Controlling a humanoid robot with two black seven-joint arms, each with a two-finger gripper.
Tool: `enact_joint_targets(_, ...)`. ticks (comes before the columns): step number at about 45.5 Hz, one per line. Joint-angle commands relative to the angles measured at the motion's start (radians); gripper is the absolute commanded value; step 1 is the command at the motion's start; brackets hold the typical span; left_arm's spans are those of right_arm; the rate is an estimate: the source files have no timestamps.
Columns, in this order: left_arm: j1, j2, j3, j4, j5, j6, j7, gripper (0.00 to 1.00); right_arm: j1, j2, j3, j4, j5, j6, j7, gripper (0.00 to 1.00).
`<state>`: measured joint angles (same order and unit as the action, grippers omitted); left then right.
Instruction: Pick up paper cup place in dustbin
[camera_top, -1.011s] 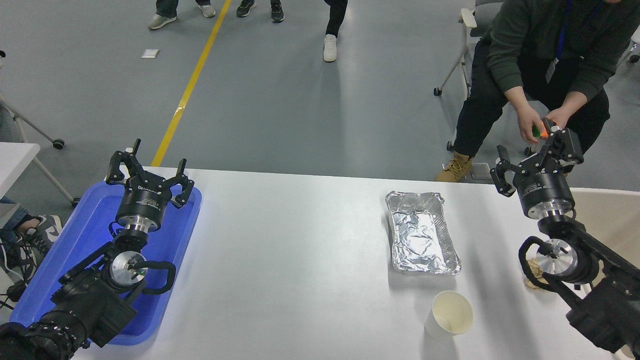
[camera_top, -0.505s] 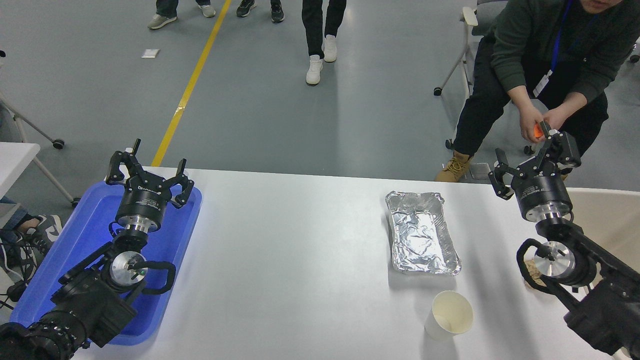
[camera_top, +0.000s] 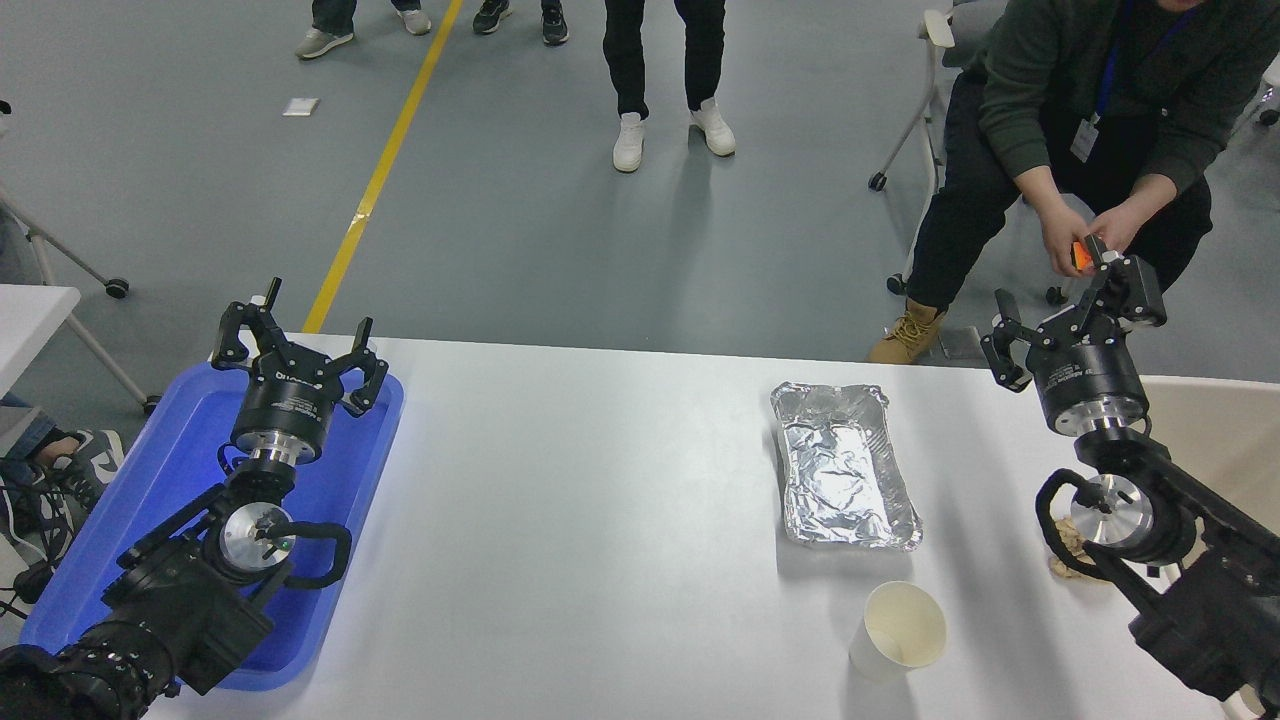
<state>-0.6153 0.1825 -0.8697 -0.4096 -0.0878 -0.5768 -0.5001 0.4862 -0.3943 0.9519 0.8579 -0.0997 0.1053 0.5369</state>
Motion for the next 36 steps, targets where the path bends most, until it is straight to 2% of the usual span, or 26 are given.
enact_joint_targets(1,0.0,0.0,0.0,0.0,0.0,0.0,0.0,1.0,0.005,0.0,-0.011,-0.003,0.0,0.001,0.0,1.0)
enact_joint_targets(36,0.0,0.0,0.0,0.0,0.0,0.0,0.0,1.0,0.015,-0.005,-0.036,-0.008,0.0,0.001,0.0,1.0)
